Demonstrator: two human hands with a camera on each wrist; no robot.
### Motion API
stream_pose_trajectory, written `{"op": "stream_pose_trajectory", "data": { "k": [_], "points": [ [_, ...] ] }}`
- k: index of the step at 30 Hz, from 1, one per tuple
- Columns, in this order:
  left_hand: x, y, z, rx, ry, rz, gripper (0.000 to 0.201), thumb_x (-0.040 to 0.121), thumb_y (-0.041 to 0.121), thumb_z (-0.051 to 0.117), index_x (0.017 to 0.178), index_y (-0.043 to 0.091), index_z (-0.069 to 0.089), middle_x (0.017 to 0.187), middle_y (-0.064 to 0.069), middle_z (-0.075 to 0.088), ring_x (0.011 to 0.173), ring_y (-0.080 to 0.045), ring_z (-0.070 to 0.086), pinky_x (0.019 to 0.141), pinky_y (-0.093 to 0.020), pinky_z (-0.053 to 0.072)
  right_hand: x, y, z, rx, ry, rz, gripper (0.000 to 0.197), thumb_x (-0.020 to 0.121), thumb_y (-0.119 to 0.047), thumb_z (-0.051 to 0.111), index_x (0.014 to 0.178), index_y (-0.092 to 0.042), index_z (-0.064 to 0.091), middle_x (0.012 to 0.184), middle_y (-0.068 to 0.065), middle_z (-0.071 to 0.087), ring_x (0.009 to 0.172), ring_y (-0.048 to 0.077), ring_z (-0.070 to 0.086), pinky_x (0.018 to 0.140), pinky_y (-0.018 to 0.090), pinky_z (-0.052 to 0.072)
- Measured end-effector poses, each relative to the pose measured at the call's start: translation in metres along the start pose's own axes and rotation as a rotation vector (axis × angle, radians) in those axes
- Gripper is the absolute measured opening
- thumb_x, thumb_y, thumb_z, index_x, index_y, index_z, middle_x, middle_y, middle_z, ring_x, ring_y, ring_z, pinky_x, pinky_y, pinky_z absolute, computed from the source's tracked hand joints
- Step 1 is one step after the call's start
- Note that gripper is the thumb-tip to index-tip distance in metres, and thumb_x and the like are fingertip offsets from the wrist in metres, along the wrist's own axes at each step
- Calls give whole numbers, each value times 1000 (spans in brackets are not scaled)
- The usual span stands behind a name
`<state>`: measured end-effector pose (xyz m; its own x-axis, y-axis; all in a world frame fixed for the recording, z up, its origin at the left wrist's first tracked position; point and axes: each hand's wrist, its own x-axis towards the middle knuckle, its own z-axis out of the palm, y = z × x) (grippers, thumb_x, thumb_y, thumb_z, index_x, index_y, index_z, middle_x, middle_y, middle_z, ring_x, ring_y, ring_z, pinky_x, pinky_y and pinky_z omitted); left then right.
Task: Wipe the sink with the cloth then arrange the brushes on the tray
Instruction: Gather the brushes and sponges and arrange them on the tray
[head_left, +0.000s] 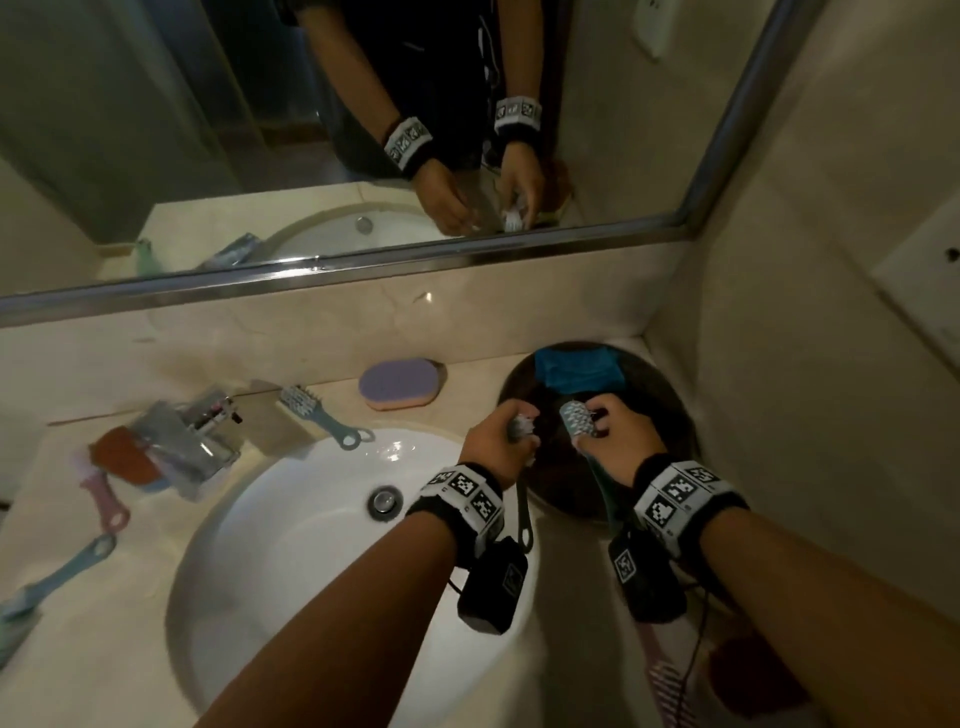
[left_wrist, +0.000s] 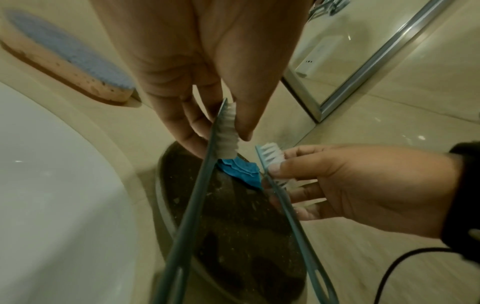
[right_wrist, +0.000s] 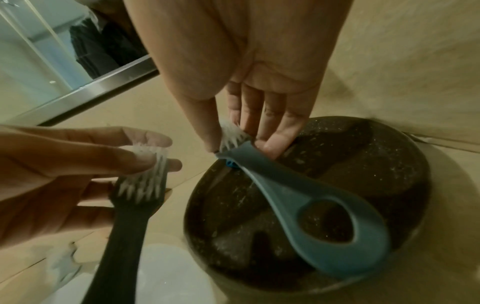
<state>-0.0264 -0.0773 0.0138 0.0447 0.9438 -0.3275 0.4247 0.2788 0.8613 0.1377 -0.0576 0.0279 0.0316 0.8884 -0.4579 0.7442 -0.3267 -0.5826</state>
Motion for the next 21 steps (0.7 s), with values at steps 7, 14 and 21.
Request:
{"op": "stream_pose_trajectory", "data": {
  "k": [7, 14, 21],
  "points": [
    [56, -6, 10, 44, 7, -23, 35, 84, 6, 62, 117, 15, 55, 105, -9, 57, 88, -20, 60, 66, -18, 48, 40, 3, 5, -1, -4, -4, 42, 86, -20, 65, 124, -13, 49, 121, 11, 60, 112, 26, 57, 96, 34, 44],
    [92, -18, 7, 168, -38, -48, 48, 82, 5, 64, 126, 16, 52, 123, -8, 58, 111, -24, 57, 86, -19, 41, 71, -1, 26, 39, 15, 22, 52, 85, -19, 65, 132, -11, 45, 128, 14, 56, 118, 29, 54, 101, 36, 44],
    [108, -19, 1, 229, -50, 3, 56, 82, 4, 66, 134, 9, 46, 132, -13, 52, 122, -28, 49, 100, -24, 36, 92, -7, 36, 53, 33, 14, 44, 87, -14, 60, 129, -6, 47, 123, 19, 59, 115, 32, 56, 97, 35, 45]
  ]
}}
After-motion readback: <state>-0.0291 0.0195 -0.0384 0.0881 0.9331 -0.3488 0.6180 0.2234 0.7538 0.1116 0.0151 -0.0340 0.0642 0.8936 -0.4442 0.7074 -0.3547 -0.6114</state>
